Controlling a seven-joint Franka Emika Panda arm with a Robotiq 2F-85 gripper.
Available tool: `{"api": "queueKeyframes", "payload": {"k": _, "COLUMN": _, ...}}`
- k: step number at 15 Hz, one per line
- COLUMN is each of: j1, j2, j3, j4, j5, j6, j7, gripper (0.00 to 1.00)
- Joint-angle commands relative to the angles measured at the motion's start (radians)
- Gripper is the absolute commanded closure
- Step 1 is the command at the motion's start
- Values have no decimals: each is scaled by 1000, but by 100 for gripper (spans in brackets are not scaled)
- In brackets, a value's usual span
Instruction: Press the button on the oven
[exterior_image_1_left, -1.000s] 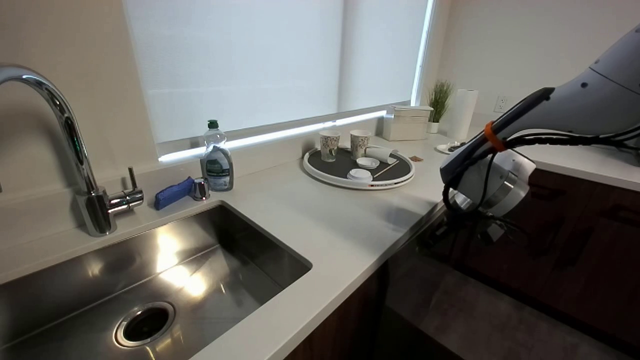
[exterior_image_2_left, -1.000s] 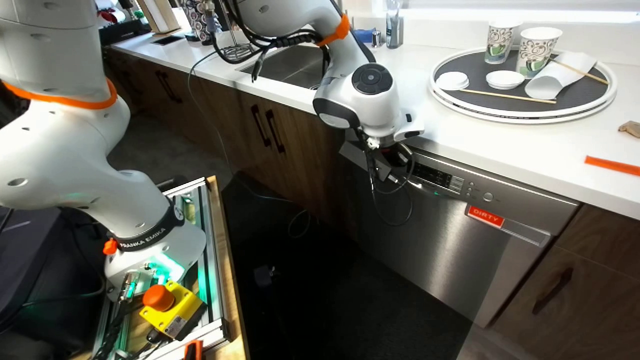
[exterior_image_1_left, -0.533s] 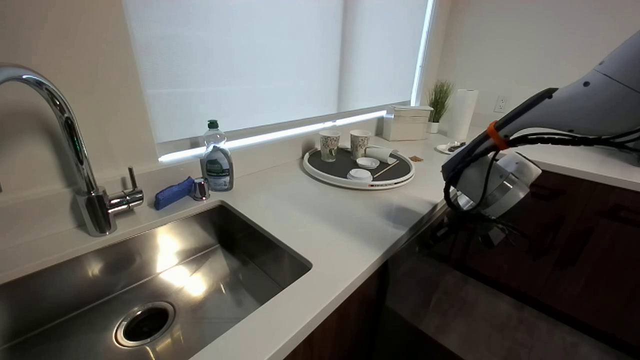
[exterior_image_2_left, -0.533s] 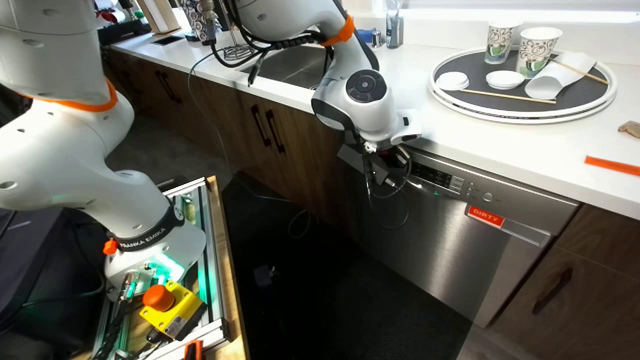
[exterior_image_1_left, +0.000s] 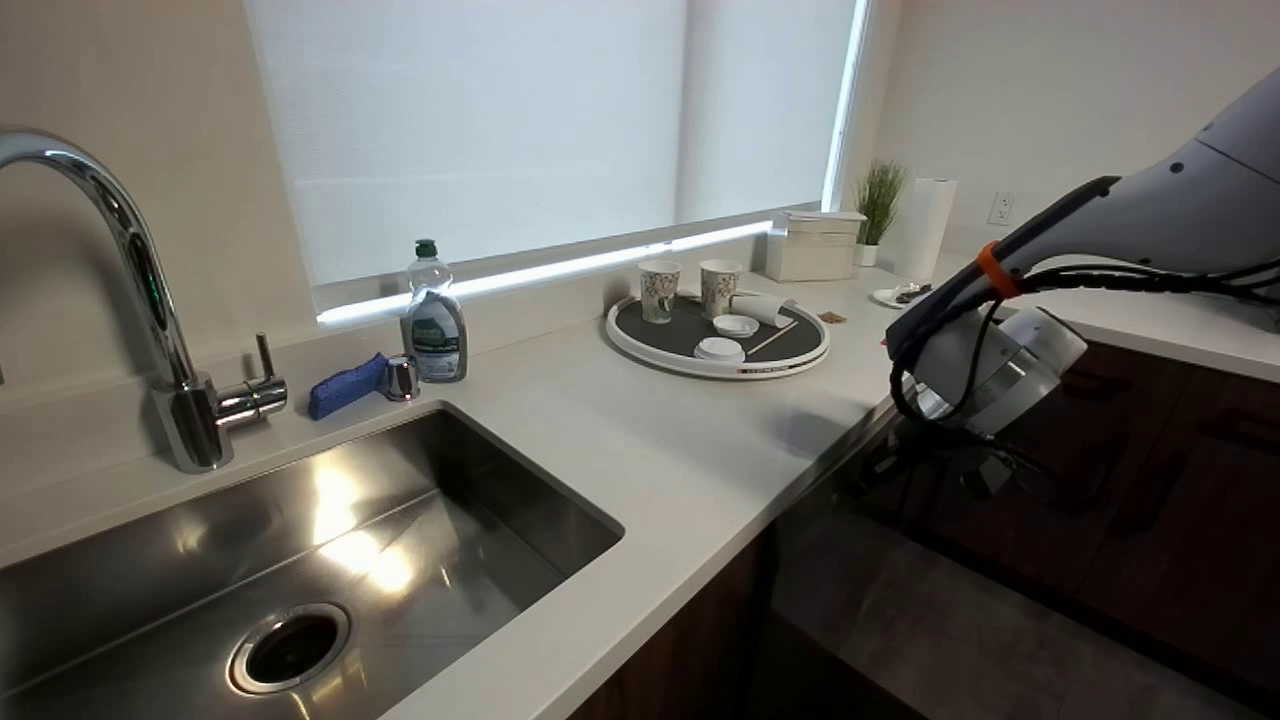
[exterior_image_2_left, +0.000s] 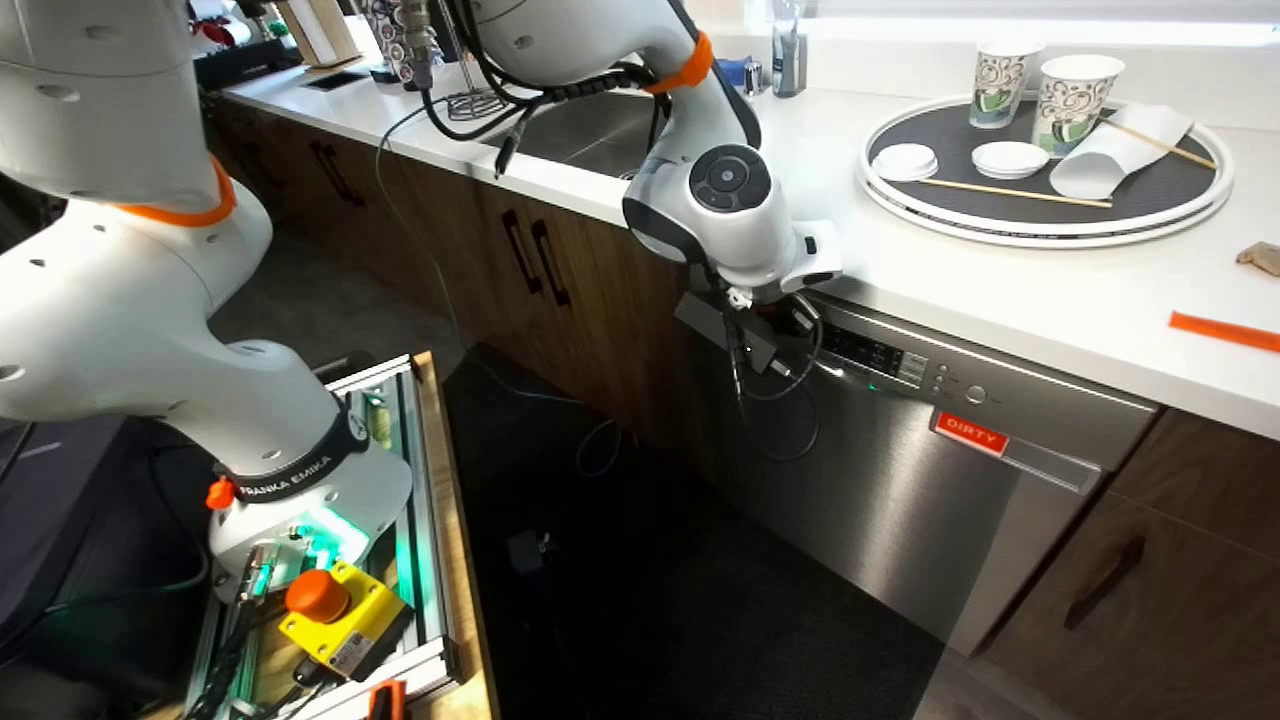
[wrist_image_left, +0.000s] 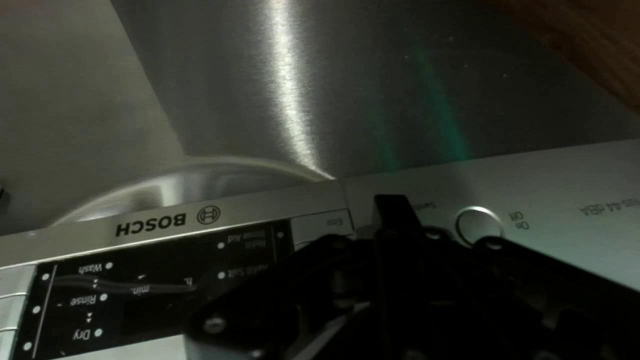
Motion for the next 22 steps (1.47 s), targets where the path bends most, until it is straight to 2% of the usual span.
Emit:
{"api": "queueKeyframes", "payload": {"k": 1, "j1": 5, "j2": 1, "j3": 4, "j4": -6, "j5": -4, "j6": 16, "j7": -15, "gripper": 100}}
{"api": "queueKeyframes", "payload": {"k": 7, "j1": 37, "j2": -22, "j3": -32, "j4": -34, "j5": -30, "j6": 15, "j7": 17, "gripper": 100}}
{"api": "queueKeyframes", "payload": {"k": 22, "j1": 35, "j2": -36, "j3": -20, "j4": -30, "j5": -11, "j6": 30, "j7": -2, "gripper": 100}}
